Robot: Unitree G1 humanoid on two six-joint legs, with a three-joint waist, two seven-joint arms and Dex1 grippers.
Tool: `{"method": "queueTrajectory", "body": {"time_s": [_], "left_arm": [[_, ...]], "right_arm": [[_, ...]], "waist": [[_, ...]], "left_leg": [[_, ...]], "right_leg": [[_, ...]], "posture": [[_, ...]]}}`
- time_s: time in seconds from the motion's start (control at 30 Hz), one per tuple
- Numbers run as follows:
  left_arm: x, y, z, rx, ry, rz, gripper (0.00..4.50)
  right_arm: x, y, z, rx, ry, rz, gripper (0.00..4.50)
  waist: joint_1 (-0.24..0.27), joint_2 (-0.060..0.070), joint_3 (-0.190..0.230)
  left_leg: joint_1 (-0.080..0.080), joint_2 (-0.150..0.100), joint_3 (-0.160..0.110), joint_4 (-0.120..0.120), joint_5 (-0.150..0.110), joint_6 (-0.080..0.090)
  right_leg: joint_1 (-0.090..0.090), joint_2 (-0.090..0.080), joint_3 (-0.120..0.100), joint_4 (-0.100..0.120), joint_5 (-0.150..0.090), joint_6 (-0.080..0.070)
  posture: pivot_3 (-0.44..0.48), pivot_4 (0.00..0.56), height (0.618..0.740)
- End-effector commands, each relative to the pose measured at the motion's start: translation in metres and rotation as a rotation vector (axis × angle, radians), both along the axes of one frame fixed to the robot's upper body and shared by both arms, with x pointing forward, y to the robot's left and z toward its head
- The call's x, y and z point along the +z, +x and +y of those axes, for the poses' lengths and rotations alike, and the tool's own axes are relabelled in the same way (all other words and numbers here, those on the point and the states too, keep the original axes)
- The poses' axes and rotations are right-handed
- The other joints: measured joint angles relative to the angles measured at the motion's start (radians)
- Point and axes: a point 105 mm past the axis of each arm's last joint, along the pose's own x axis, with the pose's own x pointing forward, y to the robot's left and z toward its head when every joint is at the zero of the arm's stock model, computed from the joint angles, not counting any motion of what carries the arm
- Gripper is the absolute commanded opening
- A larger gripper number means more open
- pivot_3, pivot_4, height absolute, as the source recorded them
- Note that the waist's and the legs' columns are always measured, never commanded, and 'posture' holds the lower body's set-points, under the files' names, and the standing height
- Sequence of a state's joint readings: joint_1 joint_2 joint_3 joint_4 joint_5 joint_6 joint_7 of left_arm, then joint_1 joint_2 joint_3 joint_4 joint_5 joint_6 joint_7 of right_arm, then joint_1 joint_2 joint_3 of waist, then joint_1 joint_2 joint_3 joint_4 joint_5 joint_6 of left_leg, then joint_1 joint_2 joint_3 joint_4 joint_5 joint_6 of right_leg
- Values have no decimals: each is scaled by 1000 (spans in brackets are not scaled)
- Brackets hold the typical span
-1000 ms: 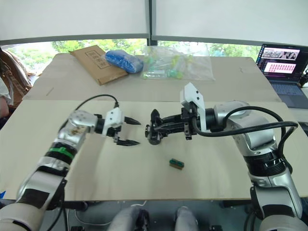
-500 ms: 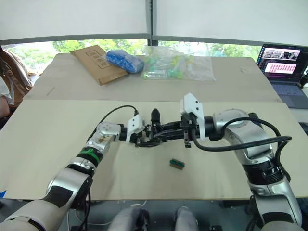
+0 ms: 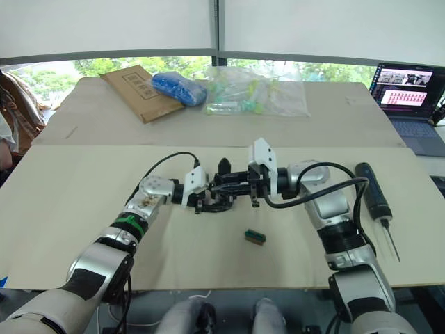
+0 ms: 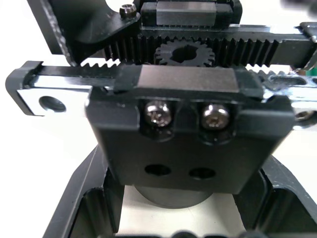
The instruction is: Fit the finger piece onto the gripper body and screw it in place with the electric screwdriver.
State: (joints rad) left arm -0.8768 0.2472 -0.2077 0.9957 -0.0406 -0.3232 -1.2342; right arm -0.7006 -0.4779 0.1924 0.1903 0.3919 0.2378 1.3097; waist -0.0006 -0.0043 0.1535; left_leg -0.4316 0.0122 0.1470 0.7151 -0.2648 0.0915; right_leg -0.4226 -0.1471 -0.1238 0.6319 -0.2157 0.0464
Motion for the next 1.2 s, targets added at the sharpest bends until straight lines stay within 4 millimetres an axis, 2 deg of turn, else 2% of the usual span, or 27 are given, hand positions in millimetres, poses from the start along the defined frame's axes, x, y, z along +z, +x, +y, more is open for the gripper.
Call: {"method": "queueTrajectory", "body": {"time_s": [0.03,0.33,0.7,1.0,1.2], "left_arm": [[6,-1,0,-18,-4,-37,2338],[5,-2,3,-17,3,-39,2338],[3,-1,3,-16,17,-35,2338],[3,-1,4,-15,20,-34,2338],[3,-1,4,-15,19,-36,2338]], "right_arm": [[8,-1,3,30,13,-46,321],[7,2,9,28,33,-14,321],[28,1,9,43,69,-4,321],[15,3,13,39,46,9,321],[-4,7,11,18,-24,45,321]], "waist": [[-2,0,0],[-13,0,0],[-12,0,0],[-12,0,0],[-13,0,0]], "left_leg": [[0,0,0,0,0,0],[0,0,0,0,0,0],[0,0,0,0,0,0],[0,0,0,0,0,0],[0,0,0,0,0,0]], "right_leg": [[0,0,0,0,0,0],[0,0,0,0,0,0],[0,0,0,0,0,0],[0,0,0,0,0,0],[0,0,0,0,0,0]], "posture": [[0,150,732],[0,150,732],[0,150,732],[0,150,732],[0,150,732]]}}
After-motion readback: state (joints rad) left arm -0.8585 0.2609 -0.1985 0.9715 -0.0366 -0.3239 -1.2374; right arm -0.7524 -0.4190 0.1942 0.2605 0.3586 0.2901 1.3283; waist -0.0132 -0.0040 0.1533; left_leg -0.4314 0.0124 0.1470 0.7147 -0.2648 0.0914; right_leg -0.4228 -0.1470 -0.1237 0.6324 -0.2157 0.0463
